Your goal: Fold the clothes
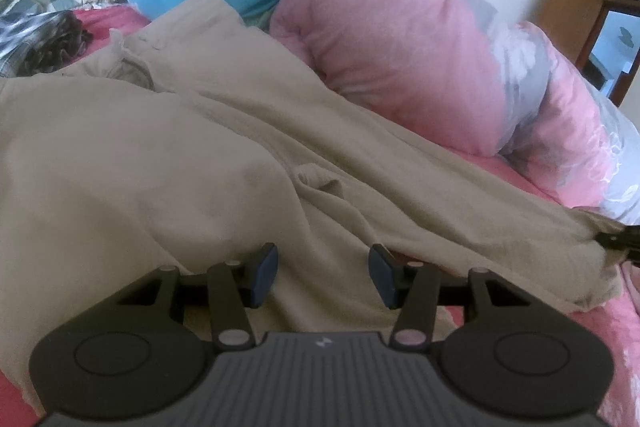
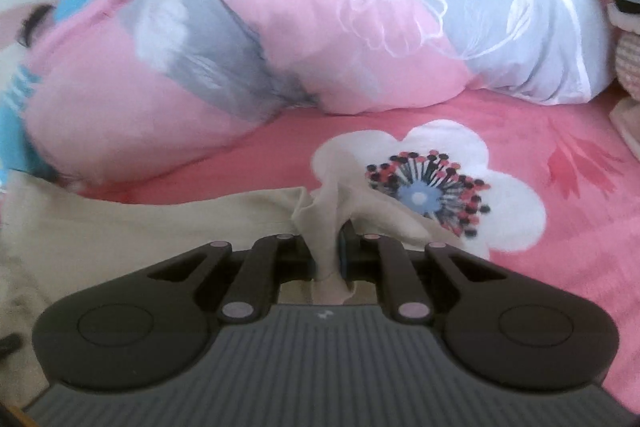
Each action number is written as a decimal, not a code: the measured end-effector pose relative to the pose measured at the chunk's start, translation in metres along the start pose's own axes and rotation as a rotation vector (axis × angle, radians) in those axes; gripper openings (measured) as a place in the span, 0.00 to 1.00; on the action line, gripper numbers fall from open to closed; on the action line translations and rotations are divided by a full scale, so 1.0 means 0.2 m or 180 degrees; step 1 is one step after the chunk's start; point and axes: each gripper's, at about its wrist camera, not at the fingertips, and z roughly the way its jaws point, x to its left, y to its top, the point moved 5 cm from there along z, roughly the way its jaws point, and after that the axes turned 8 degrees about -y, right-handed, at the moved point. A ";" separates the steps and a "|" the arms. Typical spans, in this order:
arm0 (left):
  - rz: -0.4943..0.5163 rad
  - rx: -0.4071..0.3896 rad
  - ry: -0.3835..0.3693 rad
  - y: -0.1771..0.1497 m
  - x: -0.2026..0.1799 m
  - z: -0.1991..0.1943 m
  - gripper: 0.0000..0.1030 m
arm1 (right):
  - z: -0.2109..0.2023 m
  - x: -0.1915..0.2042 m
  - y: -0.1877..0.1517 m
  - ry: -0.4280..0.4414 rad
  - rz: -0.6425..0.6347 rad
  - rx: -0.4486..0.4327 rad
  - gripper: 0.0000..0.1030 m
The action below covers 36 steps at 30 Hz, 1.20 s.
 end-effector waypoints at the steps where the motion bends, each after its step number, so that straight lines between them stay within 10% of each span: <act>1: -0.0010 0.0003 0.0001 0.00 0.00 0.00 0.51 | 0.06 0.00 0.01 -0.0049 0.0010 0.0022 0.08; 11: -0.0016 -0.0084 0.0088 0.01 -0.01 -0.01 0.51 | 0.31 -0.05 0.02 -0.0255 0.0098 0.0325 0.26; 14: 0.0053 -0.0180 0.0119 0.02 -0.03 -0.04 0.50 | 0.25 -0.15 0.04 -0.0167 0.0303 0.0425 0.56; 23: 0.0090 -0.0406 0.0022 0.20 -0.12 -0.07 0.51 | -0.15 -0.36 0.16 0.0092 0.0623 0.0295 0.65; 28: -0.0207 -0.0296 0.0214 0.27 0.02 0.11 0.50 | -0.35 0.06 0.31 0.0669 -0.0026 -0.0085 0.65; 36: -0.0788 -0.0100 0.0145 0.25 0.27 0.14 0.50 | -0.19 1.34 0.13 0.2048 -0.1591 -0.0044 0.50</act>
